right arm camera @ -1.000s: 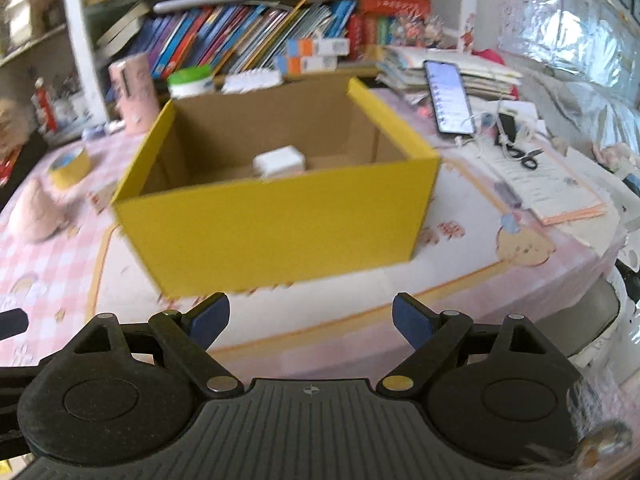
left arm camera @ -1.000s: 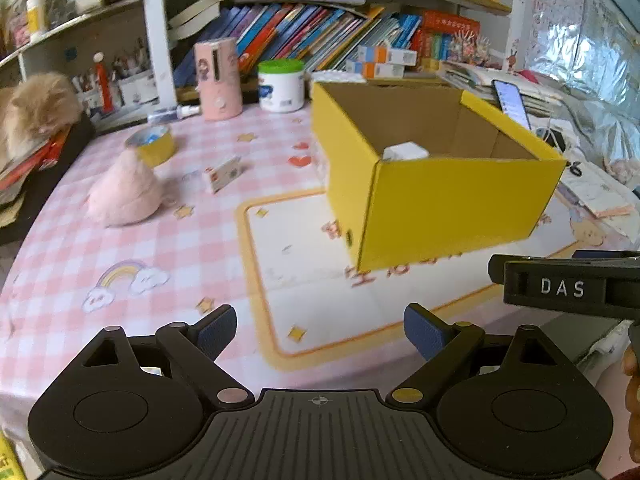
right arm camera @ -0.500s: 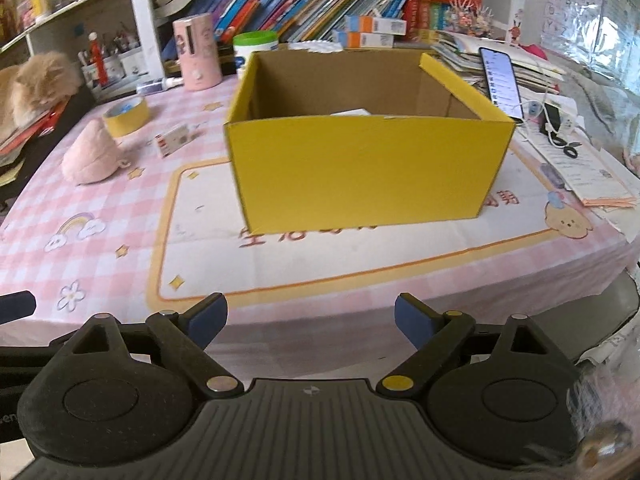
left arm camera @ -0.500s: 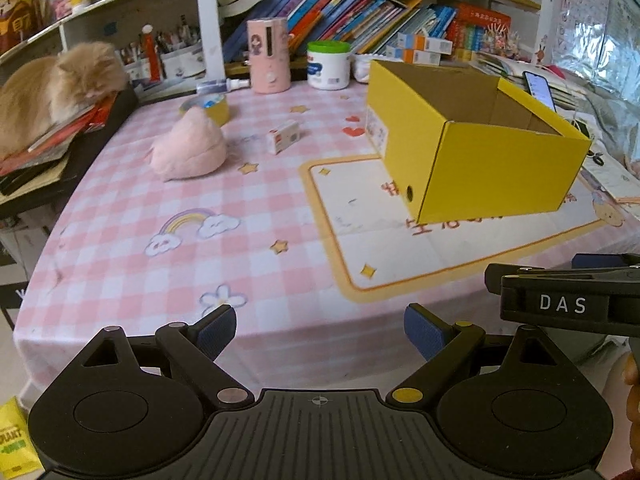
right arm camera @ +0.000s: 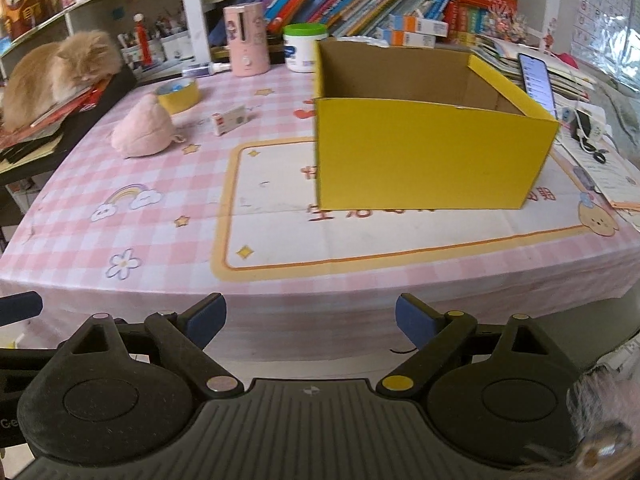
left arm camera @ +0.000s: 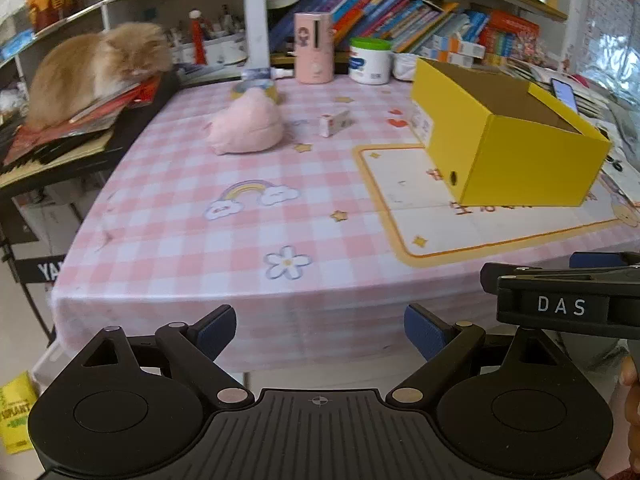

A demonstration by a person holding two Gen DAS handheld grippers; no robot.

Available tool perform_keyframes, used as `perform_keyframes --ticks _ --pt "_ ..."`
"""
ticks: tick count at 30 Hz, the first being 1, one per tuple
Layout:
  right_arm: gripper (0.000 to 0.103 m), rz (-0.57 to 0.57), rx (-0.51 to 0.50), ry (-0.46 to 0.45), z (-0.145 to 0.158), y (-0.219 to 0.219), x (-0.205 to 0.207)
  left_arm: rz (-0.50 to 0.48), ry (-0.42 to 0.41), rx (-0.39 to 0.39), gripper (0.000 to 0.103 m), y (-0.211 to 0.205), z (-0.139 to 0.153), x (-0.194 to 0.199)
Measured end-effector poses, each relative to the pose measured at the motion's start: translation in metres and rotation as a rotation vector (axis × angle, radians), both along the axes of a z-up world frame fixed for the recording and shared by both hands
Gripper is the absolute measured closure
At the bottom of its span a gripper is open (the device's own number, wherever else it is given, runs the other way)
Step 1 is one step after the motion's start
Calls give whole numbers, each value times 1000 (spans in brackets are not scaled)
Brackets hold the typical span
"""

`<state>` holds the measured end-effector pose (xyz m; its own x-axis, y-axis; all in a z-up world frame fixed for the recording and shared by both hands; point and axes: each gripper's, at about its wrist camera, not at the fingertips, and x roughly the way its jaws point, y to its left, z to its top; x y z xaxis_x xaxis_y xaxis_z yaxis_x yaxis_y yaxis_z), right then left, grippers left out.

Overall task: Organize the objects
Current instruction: 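Withdraw both open grippers from the box toward the remaining items on the table, then grasp the white-red medicine box with the right gripper while the left gripper grasps the pink plush chick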

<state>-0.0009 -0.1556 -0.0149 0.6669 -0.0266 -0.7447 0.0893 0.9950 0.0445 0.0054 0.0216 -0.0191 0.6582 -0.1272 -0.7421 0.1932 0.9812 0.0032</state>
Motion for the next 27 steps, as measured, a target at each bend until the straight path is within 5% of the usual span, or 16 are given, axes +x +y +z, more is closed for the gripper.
perform_keyframes --ticks 27 --pt "11 156 -16 -69 16 73 10 142 -48 -15 10 66 9 -2"
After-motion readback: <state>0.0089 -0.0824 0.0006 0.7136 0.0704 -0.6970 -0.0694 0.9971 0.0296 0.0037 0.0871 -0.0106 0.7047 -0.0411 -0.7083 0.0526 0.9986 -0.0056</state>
